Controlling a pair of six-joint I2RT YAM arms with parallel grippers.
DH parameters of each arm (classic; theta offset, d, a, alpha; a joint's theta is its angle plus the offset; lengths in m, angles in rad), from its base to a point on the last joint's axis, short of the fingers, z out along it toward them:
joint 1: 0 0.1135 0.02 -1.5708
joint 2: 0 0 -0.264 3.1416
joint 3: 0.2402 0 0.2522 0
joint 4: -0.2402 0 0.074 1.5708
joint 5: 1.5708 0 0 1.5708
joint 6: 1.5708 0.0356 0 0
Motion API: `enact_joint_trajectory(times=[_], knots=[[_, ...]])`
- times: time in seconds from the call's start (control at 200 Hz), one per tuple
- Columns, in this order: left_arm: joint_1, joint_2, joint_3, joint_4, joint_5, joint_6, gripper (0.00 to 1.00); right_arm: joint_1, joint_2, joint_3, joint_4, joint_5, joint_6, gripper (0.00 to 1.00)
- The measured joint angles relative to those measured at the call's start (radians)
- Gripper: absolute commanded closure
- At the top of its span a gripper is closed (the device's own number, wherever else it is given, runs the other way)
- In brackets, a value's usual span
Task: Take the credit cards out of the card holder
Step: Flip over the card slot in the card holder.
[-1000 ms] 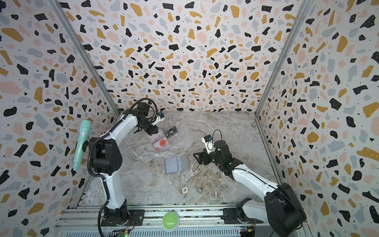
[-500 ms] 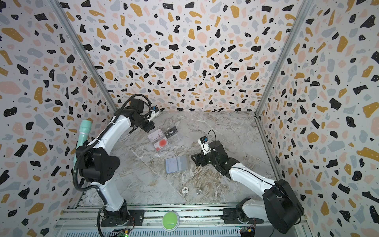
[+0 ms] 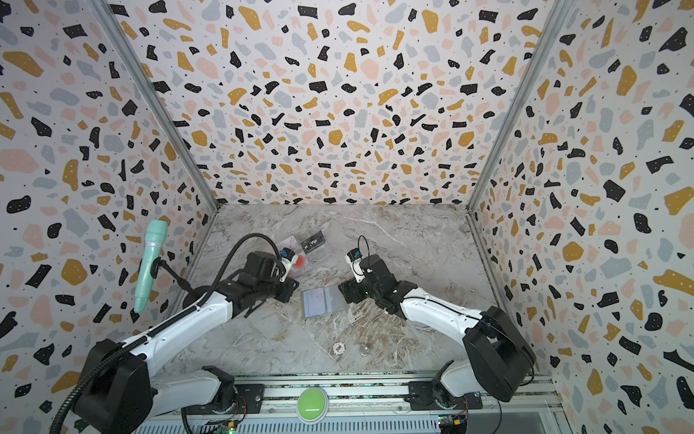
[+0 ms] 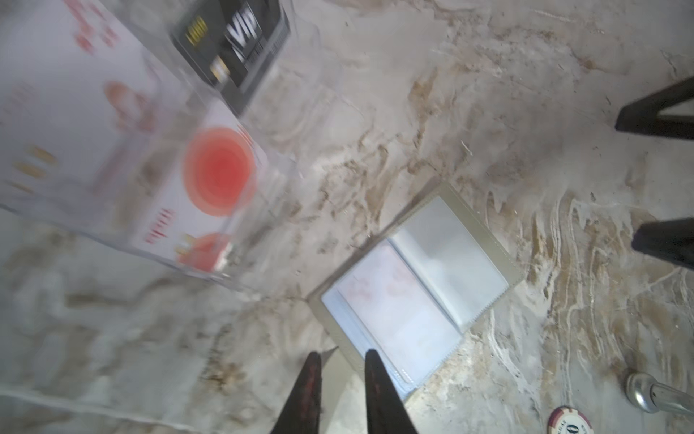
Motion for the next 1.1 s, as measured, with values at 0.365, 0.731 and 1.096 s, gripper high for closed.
enact_joint_trajectory(times=[0.365, 0.731, 1.096], knots=[[-0.087, 0.029, -0.277, 0.315, -0.142, -0.235, 0.82, 0.042, 0.141, 0.078, -0.031, 0.028, 0.031, 0.19], [-0.087, 0.104, -0.377, 0.569, -0.140, -0.341, 0.91, 0.154, 0.300, 0.235, -0.102, 0.124, 0.044, 0.26], [-0.087, 0.105, -0.452, 0.711, -0.135, -0.384, 0.92, 0.237, 0.497, 0.403, -0.179, 0.143, 0.051, 0.29]])
